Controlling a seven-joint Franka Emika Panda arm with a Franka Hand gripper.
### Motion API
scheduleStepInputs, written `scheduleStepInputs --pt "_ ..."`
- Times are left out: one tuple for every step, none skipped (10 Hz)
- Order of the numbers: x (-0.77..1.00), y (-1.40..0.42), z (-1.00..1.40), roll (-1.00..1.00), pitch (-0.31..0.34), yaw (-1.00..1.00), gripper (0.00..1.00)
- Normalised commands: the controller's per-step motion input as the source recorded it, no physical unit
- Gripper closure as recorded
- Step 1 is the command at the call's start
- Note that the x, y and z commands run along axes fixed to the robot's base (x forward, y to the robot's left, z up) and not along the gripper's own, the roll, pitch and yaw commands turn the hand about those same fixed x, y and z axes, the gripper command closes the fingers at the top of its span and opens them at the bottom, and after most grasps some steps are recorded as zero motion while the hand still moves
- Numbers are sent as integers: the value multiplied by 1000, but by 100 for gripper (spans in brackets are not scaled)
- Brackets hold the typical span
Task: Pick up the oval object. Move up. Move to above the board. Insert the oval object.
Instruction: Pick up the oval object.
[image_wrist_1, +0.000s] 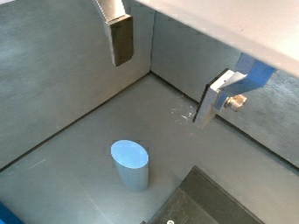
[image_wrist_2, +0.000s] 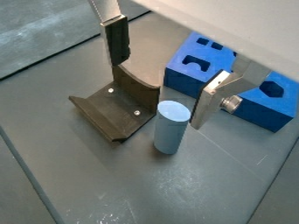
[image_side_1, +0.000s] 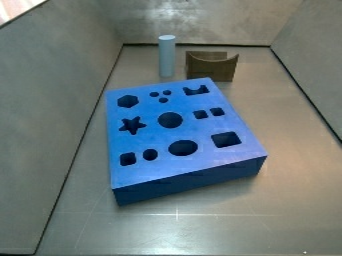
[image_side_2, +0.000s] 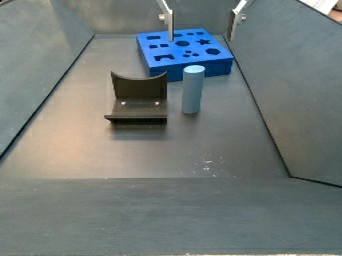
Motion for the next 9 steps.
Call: scheduleStepInputs --pt "-57 209 -103 -230 0 17 0" --pt "0 0 -157 0 -34 0 0" --pt "0 -369 -631 -83 -49 163 0" --pt "6 -600 -923 29 94 546 0" --pt "49 -591 -974 26 117 551 0" --pt "51 -577 -986 30 123 571 0" --pt "106 -406 -880 0 84 674 0" --pt "-63 -34 -126 -64 0 151 0" --pt "-49 0 -291 0 -13 69 0"
